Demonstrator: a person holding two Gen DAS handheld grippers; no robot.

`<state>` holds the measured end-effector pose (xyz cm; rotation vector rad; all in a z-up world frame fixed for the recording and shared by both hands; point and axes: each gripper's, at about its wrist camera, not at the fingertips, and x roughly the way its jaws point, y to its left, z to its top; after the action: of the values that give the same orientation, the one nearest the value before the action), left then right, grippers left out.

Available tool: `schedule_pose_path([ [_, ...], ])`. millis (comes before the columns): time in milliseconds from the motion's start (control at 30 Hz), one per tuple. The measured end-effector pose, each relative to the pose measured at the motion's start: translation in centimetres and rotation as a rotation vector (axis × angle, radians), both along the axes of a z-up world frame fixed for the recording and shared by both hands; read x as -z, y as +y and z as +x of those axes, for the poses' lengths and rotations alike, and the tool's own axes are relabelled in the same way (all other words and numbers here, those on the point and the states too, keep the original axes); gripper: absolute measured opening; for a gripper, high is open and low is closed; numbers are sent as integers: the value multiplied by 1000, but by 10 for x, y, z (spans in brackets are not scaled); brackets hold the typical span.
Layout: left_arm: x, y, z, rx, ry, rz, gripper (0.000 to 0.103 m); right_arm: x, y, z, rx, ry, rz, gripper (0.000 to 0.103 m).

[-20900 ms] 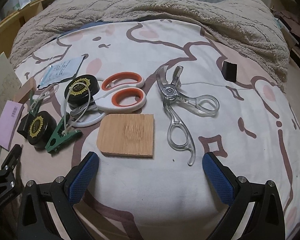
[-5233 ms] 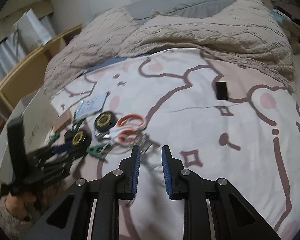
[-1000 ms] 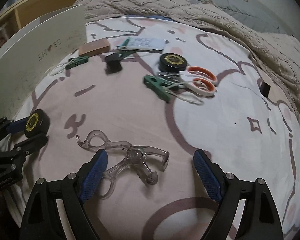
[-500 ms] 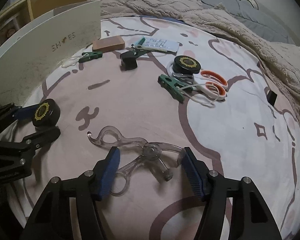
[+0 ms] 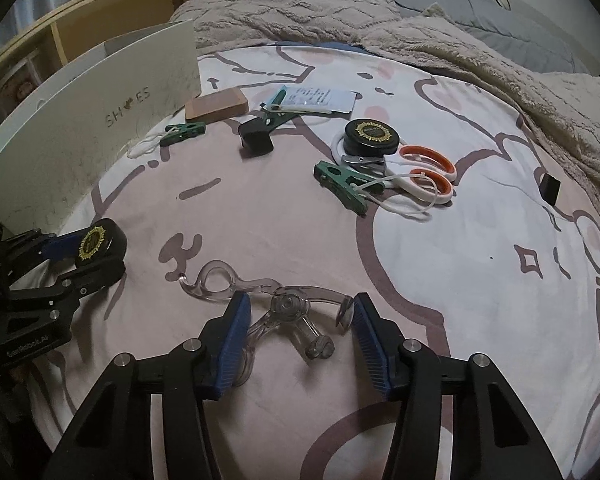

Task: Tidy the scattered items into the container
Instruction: 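Carry the clear clamp and black tin toward the white box with both tools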

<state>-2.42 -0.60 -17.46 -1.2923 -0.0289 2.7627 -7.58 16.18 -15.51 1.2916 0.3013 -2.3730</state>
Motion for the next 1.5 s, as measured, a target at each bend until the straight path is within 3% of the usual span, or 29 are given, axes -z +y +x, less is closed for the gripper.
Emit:
schedule_pose_path([
  [233,1,2,0,1,0,-21,50,2,-14,12,-39,23,133,74],
  [400,2,6,0,1,0,-46,50,9,-11,9,-29,16,123,76],
  [767,-3,-1,0,-7,3,6,50,-3,1,1,7,19,-54,51],
  [1033,-12,-9,1,-23,25,39,49,-17,8,-1,24,48,-116,46],
  [1500,-30,-12,5,-15,72,63,49,-40,27,-5,67,72,-238,45],
])
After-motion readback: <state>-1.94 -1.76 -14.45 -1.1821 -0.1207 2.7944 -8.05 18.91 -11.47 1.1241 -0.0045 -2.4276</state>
